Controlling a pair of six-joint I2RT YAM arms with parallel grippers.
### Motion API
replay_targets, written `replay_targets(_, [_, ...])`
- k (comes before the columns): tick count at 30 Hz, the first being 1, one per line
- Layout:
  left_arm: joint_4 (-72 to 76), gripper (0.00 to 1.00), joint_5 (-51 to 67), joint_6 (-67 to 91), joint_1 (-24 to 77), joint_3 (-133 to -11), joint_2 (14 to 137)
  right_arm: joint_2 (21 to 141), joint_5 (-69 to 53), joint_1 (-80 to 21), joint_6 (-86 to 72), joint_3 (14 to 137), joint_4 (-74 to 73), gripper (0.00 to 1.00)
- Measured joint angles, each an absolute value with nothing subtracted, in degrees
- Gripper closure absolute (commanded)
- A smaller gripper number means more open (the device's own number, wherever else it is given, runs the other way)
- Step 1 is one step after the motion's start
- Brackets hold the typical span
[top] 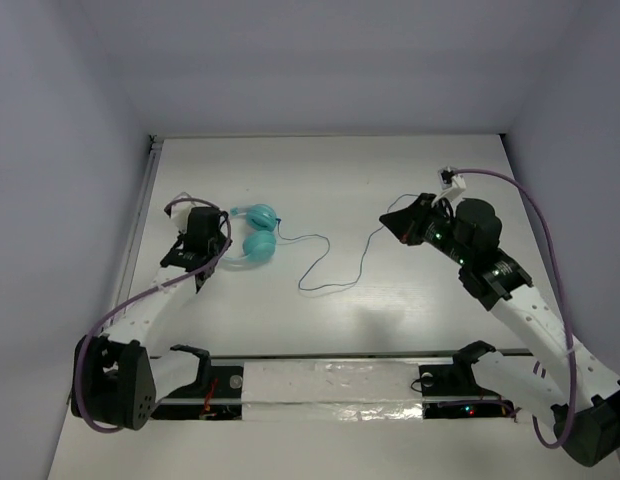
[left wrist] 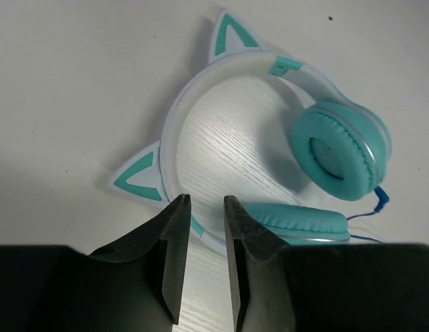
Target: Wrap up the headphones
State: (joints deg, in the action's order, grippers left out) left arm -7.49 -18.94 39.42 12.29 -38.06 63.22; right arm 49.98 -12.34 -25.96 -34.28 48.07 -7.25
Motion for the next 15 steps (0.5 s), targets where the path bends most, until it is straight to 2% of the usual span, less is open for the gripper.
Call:
replay_targets(1, [-7.1,0.70,-20.0,39.8,12.7,-37.8,64.4,50.7,-12.6,-26.0,-34.3,47.7,-7.3,0.90])
replay_targets(2, [-6.6,0.62,-20.9,40.2,12.8,-37.4,65.6,51.1,-12.7,-26.0,-34.4,47.3,-7.2,0.77])
replay_targets(4, [-5.8,0.51,-22.3,41.1,12.8,-36.6,67.3,51.4,-13.2,-26.0,-34.5,46.7,-7.4,0.66])
replay_targets(5, [-5.4,0.51,-22.9,41.5,12.8,-36.2,68.0,51.3,-13.5,-26.0,-34.5,46.7,-7.3,0.58])
replay_targets(8, [-4.9,0.44,-23.9,42.5,12.8,-35.2,69.3,50.8,-14.4,-26.0,-34.3,46.7,-6.5,0.52])
replay_targets(15, [-3.0,0.41,-23.2,44.6,12.8,-33.3,69.5,50.3,-15.9,-27.1,-34.3,46.2,-5.6,0.51])
